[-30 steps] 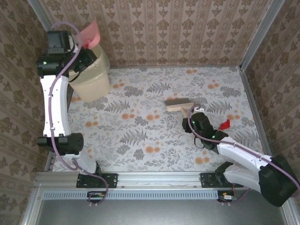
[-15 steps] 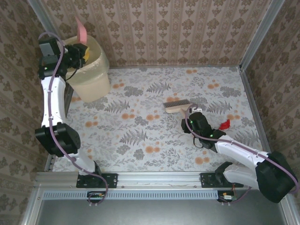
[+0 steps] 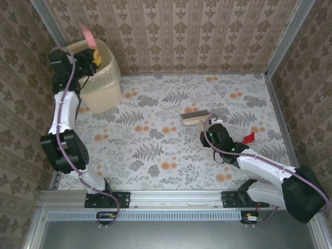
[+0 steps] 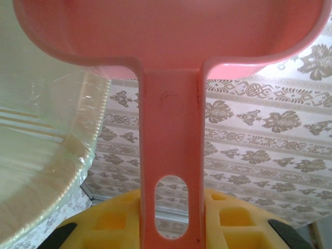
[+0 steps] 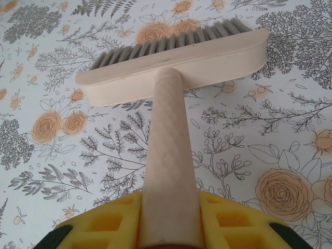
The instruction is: Sweep away the paper scraps from the table
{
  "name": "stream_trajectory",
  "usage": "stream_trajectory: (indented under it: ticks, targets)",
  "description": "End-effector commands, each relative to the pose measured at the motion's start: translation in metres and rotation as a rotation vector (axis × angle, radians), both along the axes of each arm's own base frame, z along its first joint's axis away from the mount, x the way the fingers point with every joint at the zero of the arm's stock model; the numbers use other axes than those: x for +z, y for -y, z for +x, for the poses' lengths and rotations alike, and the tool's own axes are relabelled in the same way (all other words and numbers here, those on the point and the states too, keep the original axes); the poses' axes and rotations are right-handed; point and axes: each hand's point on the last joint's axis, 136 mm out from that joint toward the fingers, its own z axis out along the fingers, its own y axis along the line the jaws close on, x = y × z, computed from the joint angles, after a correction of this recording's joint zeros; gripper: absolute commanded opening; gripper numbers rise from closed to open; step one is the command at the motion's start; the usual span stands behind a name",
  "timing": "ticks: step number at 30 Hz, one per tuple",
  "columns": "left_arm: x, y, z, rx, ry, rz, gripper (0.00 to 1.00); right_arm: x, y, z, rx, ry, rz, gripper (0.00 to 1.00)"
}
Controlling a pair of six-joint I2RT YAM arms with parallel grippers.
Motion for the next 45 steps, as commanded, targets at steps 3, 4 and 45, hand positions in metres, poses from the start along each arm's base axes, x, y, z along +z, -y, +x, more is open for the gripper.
stream_trajectory:
  ticks: [3,4,45]
  targets:
    - [0.038,-0.006,-0.003,0.023,0.134,-0.040,0.00,0.023,-0.002,0.013,-0.016,0.078,-0.004,0.00]
    - [0.036,-0.007,-0.002,0.024,0.132,-0.046,0.00,0.023,-0.002,0.013,-0.017,0.079,-0.006,0.00]
    - [0.008,0.248,-0.100,-0.619,0.327,0.716,0.00,0.064,0.084,-0.013,-0.386,0.283,-0.032,0.00]
